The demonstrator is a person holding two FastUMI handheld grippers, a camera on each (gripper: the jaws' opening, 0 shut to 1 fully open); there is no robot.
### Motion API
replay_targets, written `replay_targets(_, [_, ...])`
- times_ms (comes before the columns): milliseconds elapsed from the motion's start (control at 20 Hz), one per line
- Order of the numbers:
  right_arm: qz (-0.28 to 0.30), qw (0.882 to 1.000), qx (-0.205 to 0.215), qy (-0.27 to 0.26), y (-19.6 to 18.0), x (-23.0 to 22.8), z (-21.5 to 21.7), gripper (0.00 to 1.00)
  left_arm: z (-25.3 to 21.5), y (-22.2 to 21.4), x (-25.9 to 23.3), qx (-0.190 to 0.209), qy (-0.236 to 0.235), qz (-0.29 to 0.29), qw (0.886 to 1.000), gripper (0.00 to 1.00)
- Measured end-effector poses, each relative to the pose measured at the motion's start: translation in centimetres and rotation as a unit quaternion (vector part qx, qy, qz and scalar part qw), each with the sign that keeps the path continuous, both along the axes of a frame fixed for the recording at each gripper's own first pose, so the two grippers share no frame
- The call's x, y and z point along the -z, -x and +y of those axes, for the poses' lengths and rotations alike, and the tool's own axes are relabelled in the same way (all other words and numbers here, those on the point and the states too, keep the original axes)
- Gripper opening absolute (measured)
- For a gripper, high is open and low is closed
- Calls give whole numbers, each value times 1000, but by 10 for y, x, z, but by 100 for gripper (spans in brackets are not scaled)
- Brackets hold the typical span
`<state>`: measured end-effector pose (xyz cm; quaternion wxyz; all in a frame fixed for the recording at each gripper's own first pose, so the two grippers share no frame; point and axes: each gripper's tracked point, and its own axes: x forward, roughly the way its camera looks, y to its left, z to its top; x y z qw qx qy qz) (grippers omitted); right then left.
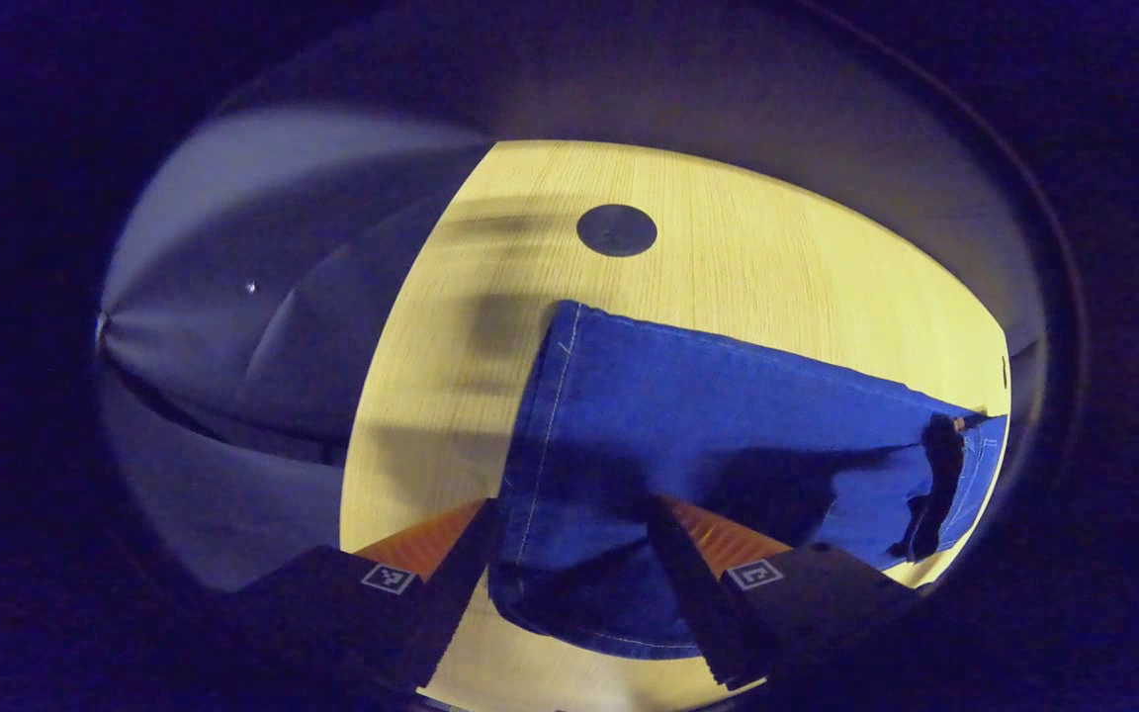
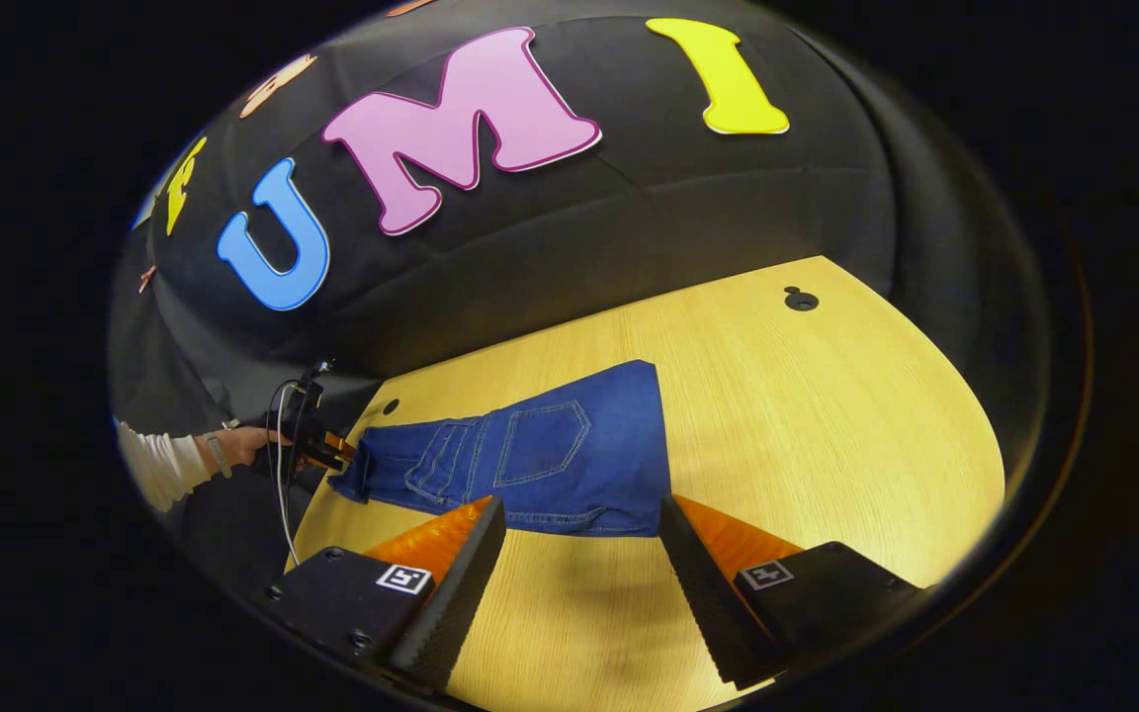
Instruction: Grasp the waist and the cuffs of the jeans and fold them to make the two legs overlap; first hold the waist and fold one-third of the jeans toward the cuffs, then hold the cuffs and fold the remaining one-third in the same direction to finish folding.
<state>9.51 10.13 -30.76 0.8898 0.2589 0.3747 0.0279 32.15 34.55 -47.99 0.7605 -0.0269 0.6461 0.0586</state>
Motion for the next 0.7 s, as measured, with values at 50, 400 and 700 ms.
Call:
replay_targets(50, [1,1000,1,2,0,1,-2,96,0,9,6,0,-2,23,1000,97])
replay_targets(400, [5,1000,-5,-5,-4,7,6,96,-11,10,1,9,38,16,999,80])
replay_targets(700, [-2,1000,-9,-7,-9,1,6,96,-38,10,-5,-13,88,8,996,6])
